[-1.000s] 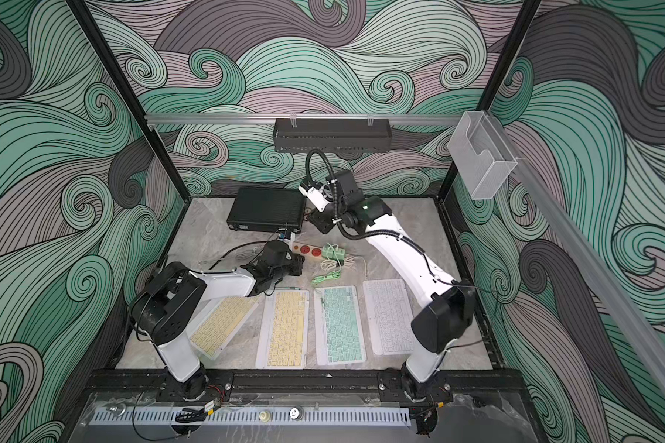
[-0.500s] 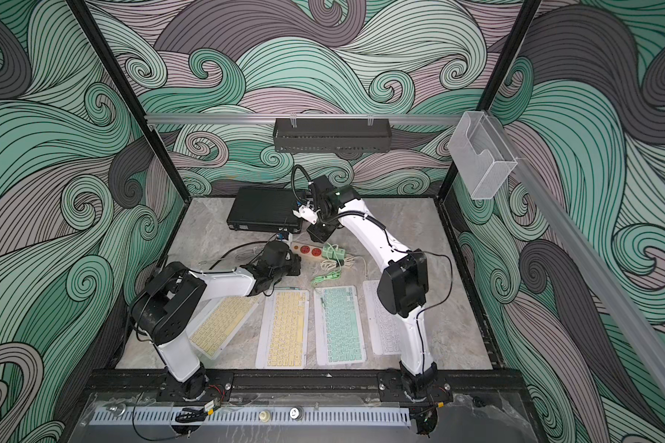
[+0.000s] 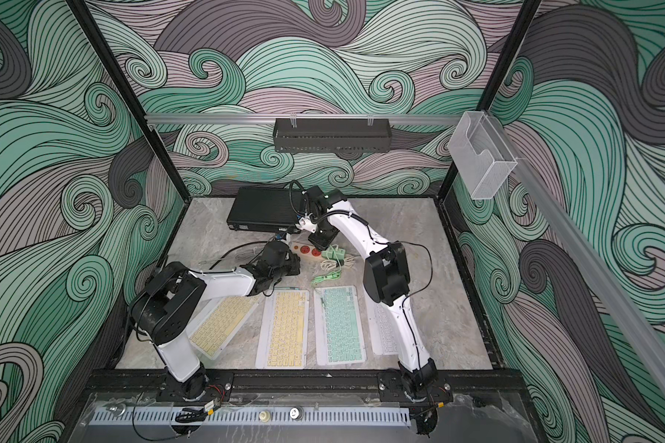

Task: Unplug the wireless keyboard
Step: Remove the plug from the socket.

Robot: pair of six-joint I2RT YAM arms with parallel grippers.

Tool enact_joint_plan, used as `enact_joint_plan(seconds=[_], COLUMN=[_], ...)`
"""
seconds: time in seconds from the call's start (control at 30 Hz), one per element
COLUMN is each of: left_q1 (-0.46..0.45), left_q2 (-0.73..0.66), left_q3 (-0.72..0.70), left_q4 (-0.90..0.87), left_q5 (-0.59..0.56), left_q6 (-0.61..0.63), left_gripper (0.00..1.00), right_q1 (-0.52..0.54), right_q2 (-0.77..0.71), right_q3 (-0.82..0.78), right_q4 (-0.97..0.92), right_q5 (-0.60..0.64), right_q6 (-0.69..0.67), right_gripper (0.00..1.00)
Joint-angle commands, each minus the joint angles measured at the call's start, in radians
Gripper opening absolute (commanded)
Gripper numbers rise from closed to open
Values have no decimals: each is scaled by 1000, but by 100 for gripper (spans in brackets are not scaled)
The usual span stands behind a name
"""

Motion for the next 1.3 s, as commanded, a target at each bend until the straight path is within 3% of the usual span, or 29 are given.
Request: enact_joint_plan(seconds=[0.0, 0.63, 1.0, 1.27], left_q1=[14, 20, 22, 23], left_q2=[-13, -9, -8, -3], left_q3=[13, 9, 10, 11], left_q4=[1, 12, 14, 20], left_q5=[-18, -13, -10, -6], left_q6=[-23, -31, -30, -32], left_gripper=[16, 16, 16, 16], right_q1=[3, 15, 26, 26], right_q2=[20, 75, 139, 101], right_q3=[24, 25, 85, 63], right_q4=[-64, -90, -89, -50], right_q5=[-11, -11, 128, 113], right_q6=[-47, -95, -45, -55], right_gripper=[41, 42, 49, 51])
